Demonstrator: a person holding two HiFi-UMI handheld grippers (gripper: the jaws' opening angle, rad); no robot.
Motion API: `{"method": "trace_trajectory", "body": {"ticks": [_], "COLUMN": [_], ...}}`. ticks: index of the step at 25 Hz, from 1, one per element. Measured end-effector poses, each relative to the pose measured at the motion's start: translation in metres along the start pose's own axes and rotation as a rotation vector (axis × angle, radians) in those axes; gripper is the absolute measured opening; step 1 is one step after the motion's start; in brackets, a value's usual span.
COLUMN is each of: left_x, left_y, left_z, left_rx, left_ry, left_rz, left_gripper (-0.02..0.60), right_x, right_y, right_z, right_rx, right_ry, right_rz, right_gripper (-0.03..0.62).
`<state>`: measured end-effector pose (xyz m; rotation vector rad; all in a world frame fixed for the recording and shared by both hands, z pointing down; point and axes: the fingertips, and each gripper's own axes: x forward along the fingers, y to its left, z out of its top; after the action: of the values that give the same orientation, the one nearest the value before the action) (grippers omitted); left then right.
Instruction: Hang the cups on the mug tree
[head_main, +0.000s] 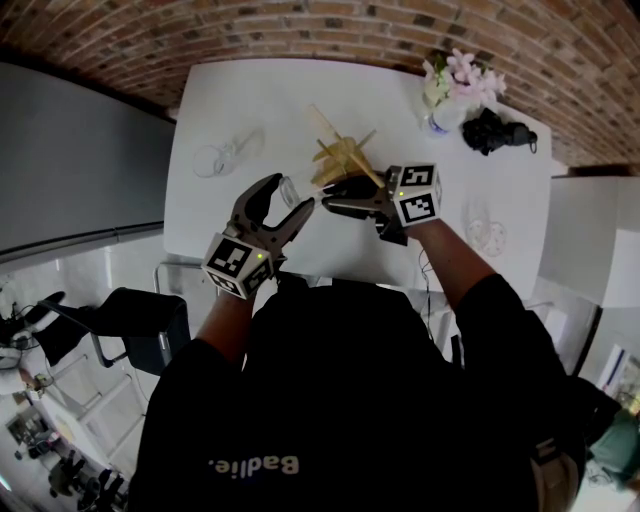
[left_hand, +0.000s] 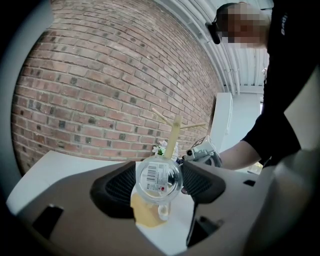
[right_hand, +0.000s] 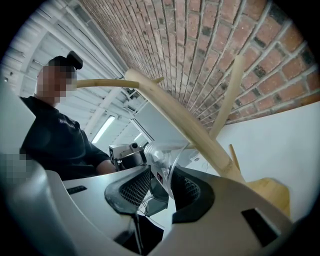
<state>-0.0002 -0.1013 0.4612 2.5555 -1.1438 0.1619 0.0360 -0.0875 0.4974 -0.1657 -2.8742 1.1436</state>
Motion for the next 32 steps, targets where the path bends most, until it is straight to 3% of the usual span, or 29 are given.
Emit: {"method": "trace_trajectory", "body": {"ticks": [32], "left_x": [0.002], "left_y": [-0.002], "left_z": [0.001], "left_rx": [-0.016], "left_ry": [-0.018], "left_rz": [0.001], "left_gripper": [0.290], "right_x": [-0.011], "right_y": [0.000], "right_z": [0.013], "right_rx": [0.046], "right_ry": [-0.112], "right_rz": [-0.010], "right_gripper": [0.127]}}
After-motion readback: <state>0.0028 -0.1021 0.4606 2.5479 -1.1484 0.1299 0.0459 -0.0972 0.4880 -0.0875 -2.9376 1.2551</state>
